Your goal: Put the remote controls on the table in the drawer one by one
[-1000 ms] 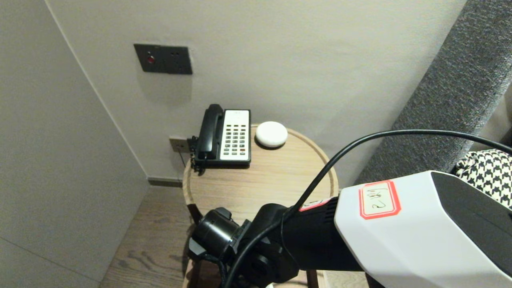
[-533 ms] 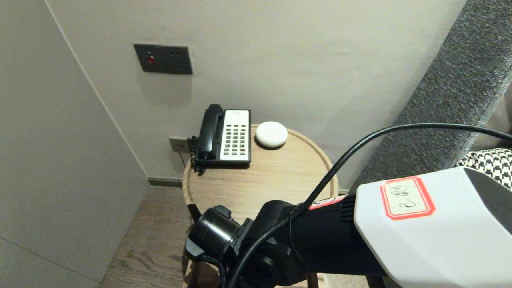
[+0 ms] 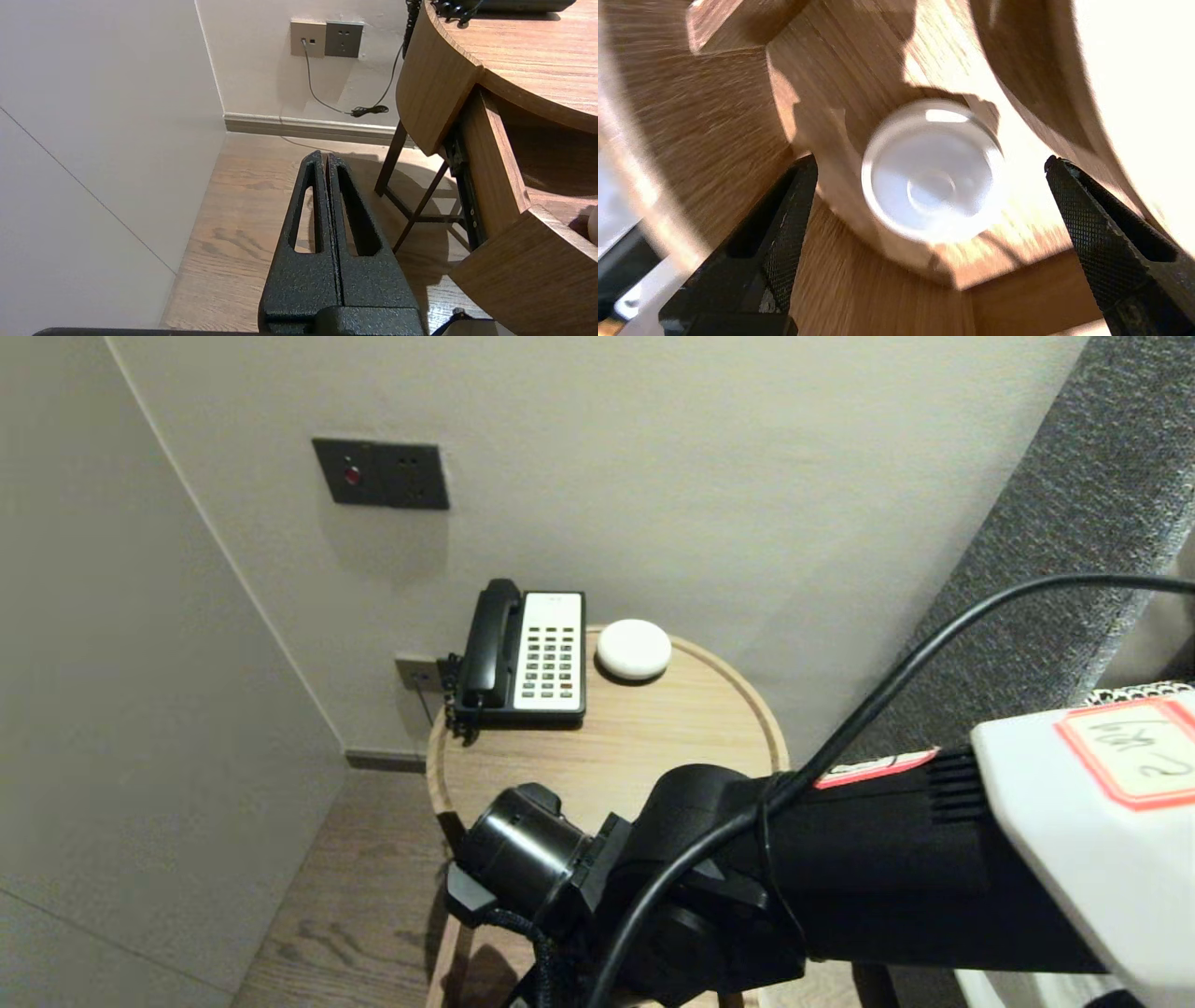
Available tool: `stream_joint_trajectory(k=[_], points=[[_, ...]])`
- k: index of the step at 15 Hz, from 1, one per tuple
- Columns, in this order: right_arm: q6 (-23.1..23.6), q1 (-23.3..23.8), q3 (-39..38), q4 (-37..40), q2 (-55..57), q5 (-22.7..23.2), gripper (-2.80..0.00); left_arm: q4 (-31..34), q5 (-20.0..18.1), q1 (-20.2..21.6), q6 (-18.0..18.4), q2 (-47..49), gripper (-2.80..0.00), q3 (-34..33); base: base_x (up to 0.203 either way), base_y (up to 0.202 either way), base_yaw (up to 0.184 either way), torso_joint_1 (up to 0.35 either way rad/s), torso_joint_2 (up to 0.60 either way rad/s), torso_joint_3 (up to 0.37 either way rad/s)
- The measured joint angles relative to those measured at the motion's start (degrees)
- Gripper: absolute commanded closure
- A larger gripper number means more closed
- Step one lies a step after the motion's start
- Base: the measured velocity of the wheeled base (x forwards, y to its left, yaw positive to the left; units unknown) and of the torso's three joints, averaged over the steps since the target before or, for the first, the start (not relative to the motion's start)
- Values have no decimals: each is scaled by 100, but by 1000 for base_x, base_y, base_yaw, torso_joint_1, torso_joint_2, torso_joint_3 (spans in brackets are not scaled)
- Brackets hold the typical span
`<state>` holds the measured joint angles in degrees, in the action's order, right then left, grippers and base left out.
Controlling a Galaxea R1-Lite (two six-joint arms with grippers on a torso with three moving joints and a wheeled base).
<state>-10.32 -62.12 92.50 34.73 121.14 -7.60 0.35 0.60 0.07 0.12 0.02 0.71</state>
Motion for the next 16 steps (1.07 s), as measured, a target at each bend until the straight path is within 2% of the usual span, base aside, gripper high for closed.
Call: stream_joint_trajectory(k=[4,5,10,16], points=[[-326,5,-71,352,-481,7,-280,-4,-2,0,-1,0,0,0,0,0,0,0,0,0],[-360,14,-150,359,-607,11,0,-2,0,0,-2,0,0,0,0,0,0,0,0,0],[-449,109,-745,355,-1318,22,0,-2,-2,0,1,0,0,0,0,0,0,0,0,0],[-1045,571,-1924,275,-2236,237,0,-2,0,0,-1,0,0,0,0,0,0,0,0,0]])
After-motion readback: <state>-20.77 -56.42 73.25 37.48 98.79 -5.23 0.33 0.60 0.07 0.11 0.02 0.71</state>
